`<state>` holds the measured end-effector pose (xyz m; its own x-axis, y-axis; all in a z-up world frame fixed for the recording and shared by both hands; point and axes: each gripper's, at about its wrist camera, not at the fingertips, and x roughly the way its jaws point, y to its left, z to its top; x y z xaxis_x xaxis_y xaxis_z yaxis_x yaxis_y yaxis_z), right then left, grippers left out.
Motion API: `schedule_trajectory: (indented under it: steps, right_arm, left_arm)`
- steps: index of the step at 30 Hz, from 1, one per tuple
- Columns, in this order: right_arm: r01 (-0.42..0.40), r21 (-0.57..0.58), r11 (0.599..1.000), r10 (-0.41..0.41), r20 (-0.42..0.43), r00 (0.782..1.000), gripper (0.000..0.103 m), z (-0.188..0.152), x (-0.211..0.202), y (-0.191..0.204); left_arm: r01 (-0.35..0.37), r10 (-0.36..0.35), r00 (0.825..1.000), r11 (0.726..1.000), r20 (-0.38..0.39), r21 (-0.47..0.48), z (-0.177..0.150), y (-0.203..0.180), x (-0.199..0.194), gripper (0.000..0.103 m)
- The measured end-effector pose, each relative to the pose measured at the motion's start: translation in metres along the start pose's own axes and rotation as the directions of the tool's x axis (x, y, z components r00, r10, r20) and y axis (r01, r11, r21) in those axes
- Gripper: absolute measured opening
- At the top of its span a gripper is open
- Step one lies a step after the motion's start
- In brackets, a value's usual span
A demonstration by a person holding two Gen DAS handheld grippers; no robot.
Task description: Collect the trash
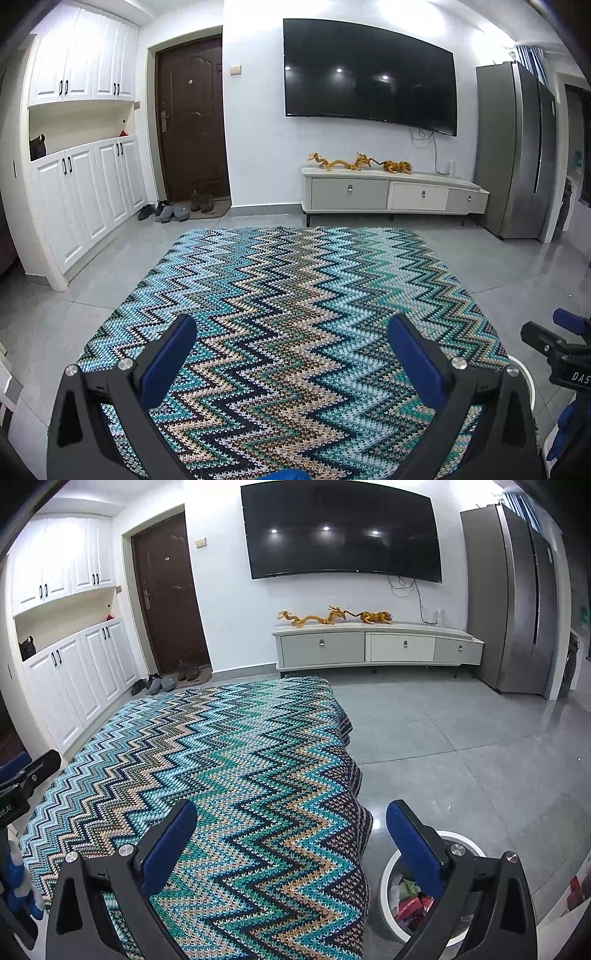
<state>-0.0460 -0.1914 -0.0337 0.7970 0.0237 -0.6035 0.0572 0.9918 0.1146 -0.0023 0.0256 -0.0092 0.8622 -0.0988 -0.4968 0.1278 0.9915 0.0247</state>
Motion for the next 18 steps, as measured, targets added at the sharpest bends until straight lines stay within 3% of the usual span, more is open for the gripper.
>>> schedule_trajectory:
  steps: [18]
  right_arm:
    - [0.011,-0.001,1.0,-0.011,-0.008,1.0,0.103,-0.0013,0.0017,0.0005]
  left_arm:
    - [0.001,-0.001,1.0,1.0,-0.017,0.0,-0.0019,0.0008,0.0028,0.103]
